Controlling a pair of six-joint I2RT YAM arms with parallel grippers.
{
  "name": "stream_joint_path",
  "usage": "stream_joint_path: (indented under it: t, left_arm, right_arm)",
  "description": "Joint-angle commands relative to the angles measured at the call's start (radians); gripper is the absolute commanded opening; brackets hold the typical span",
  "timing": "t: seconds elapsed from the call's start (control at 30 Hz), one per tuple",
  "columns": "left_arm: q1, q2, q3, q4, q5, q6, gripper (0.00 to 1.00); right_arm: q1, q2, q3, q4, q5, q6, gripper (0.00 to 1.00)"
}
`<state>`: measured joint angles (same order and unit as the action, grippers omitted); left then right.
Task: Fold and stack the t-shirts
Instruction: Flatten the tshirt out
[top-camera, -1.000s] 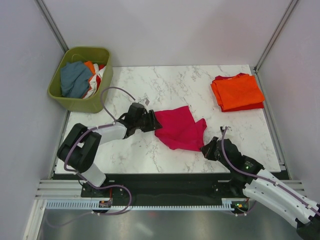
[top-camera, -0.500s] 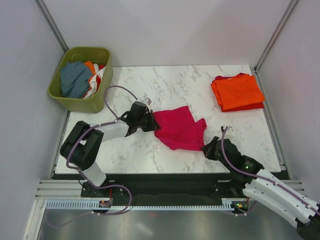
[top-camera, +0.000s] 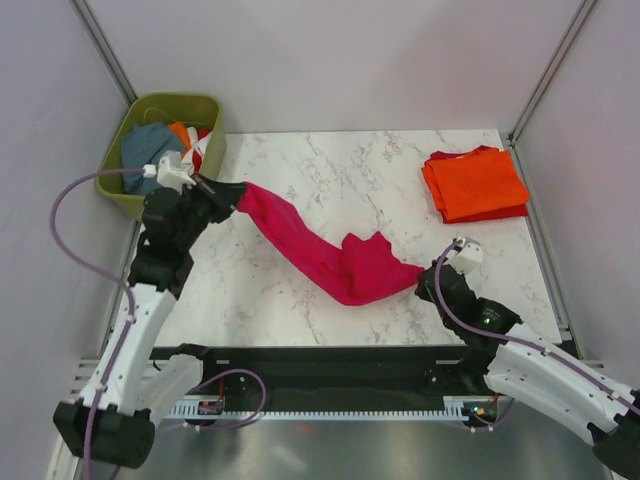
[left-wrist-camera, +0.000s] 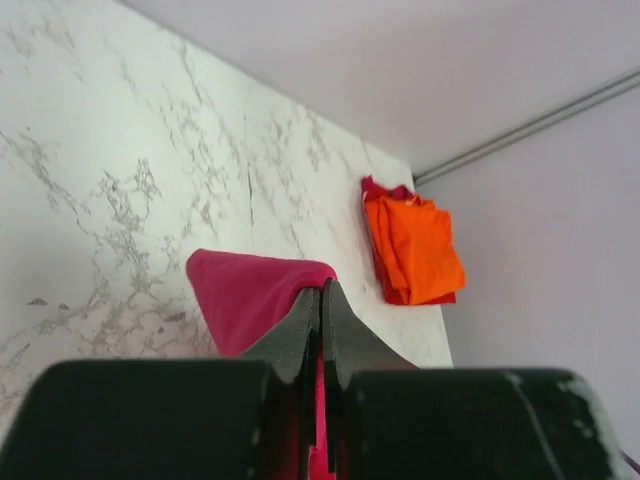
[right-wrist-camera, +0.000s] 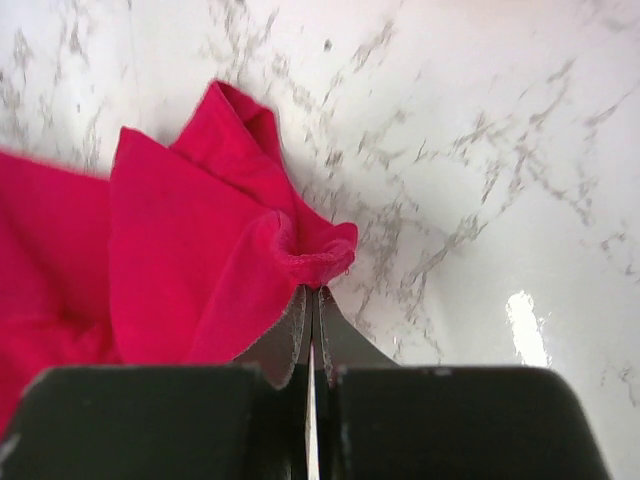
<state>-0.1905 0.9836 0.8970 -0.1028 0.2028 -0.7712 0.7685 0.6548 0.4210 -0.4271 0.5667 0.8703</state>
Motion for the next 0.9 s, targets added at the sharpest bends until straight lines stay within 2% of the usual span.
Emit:
stream_joint_path:
  t: [0.0,0.1,0.17,0.2,0.23,0.3,0.33,0.4,0.47,0.53,0.57,0.6,0.63,0.67,0.7,0.73,0.77,0.8,0.87]
  left_arm:
    - [0.029,-0.14,0.011,-0.07,-0.115,-0.06,0.02]
    - [0.04,-0.161,0.034,-0.107,-0.183,-0.069,0.02]
    - [0.057,-0.14,0.11,-0.141,-0.183,-0.071,0.02]
    - [0.065,-0.122,0.191,-0.158,-0.175,-0.068,0.02]
    - [0.083,-0.087,0.241,-0.2,-0.168,-0.062,0.02]
    - [0.1,-0.051,0.4,-0.25,-0.167,-0.045,0.02]
    - [0.111,-0.031,0.449,-0.297,-0.174,-0.037,0.02]
    - [0.114,-0.034,0.546,-0.333,-0.2,-0.016,0.02]
    - [0.112,-0.081,0.537,-0.348,-0.23,-0.029,0.02]
    - [0.112,-0.14,0.421,-0.348,-0.229,-0.051,0.02]
    - [0.112,-0.211,0.361,-0.356,-0.229,-0.075,0.06]
    - [0.112,-0.253,0.229,-0.363,-0.232,-0.088,0.15]
    - [0.112,-0.293,0.161,-0.385,-0.241,-0.103,0.33]
    - [0.112,-0.397,0.096,-0.421,-0.258,-0.134,0.57]
    - [0.112,-0.449,-0.032,-0.437,-0.266,-0.146,0.92]
    - [0.112,-0.514,-0.09,-0.442,-0.273,-0.151,1.0]
    - [0.112,-0.57,-0.139,-0.443,-0.282,-0.146,1.0]
    - [0.112,-0.668,-0.208,-0.445,-0.287,-0.139,1.0]
    - [0.112,-0.727,-0.237,-0.446,-0.287,-0.091,1.0]
  right_arm:
    - [-0.001,0.012,0.07,0.017,0.192,0.022,0.0]
    - [-0.005,0.075,0.142,0.097,0.261,-0.06,0.01]
    - [-0.015,0.17,0.283,0.106,0.291,-0.105,0.01]
    - [-0.023,0.205,0.345,0.102,0.297,-0.187,0.0]
    - [-0.043,0.239,0.493,0.091,0.295,-0.22,0.0]
    - [-0.064,0.319,0.654,0.038,0.291,-0.29,0.0]
    - [-0.073,0.336,0.794,0.024,0.282,-0.315,0.0]
    - [-0.074,0.353,0.896,0.013,0.274,-0.35,0.0]
    - [-0.075,0.321,0.955,0.011,0.272,-0.37,0.0]
    - [-0.075,0.275,0.874,-0.001,0.266,-0.337,0.02]
    - [-0.075,0.209,0.819,-0.007,0.239,-0.282,0.06]
    - [-0.075,0.172,0.756,-0.018,0.227,-0.245,0.25]
    - [-0.074,0.133,0.619,-0.034,0.214,-0.2,0.39]
    - [-0.074,0.047,0.551,-0.073,0.185,-0.1,0.52]
    - [-0.074,0.001,0.483,-0.085,0.165,-0.064,0.62]
    - [-0.074,-0.047,0.36,-0.093,0.154,-0.03,0.76]
    - [-0.074,-0.134,0.307,-0.096,0.141,-0.005,0.82]
    - [-0.074,-0.17,0.265,-0.095,0.122,-0.007,0.84]
    - [-0.074,-0.223,0.202,-0.093,0.116,-0.049,0.85]
